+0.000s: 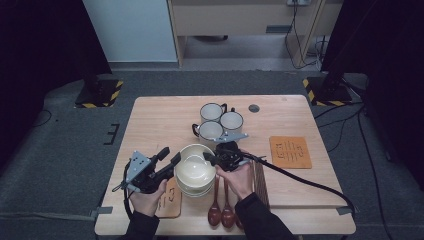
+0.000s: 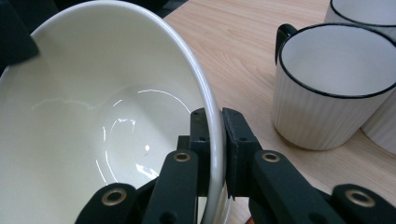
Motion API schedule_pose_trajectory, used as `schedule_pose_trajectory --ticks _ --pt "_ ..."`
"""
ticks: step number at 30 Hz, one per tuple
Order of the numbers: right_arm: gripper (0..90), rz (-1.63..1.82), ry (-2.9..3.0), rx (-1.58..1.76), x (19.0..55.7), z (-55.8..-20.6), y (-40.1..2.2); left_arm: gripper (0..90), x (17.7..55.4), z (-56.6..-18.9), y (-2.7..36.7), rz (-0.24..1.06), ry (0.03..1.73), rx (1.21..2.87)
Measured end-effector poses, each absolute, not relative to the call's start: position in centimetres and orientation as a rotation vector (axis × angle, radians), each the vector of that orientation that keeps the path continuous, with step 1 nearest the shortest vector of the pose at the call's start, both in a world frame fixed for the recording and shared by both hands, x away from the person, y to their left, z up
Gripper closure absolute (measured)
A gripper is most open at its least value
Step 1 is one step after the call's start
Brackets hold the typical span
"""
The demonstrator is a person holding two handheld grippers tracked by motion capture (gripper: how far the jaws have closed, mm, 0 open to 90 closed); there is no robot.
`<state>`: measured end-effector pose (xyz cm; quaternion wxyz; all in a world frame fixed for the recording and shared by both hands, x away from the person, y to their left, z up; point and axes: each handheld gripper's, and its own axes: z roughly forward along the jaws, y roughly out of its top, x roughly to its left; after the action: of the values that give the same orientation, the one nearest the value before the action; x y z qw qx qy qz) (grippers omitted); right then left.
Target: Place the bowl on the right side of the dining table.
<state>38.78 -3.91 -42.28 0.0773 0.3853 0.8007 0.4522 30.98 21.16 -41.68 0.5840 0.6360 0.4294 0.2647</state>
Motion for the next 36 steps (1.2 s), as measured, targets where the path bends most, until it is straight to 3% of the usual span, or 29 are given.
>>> schedule_pose_trajectory --ticks 7,14,36 --pt "83.6 1.358 2.376 1.149 38.8 -41.8 -4.3 35.1 31.2 -41.5 22.9 0.655 1.040 1.401" --pt "83.6 1.373 2.356 1.144 38.7 -41.0 -4.8 29.1 31.9 -42.0 24.5 0.671 1.106 1.375" --pt "83.6 1.410 2.238 1.162 38.9 -37.8 -9.1 22.4 34.6 -46.8 27.4 0.655 1.338 1.520"
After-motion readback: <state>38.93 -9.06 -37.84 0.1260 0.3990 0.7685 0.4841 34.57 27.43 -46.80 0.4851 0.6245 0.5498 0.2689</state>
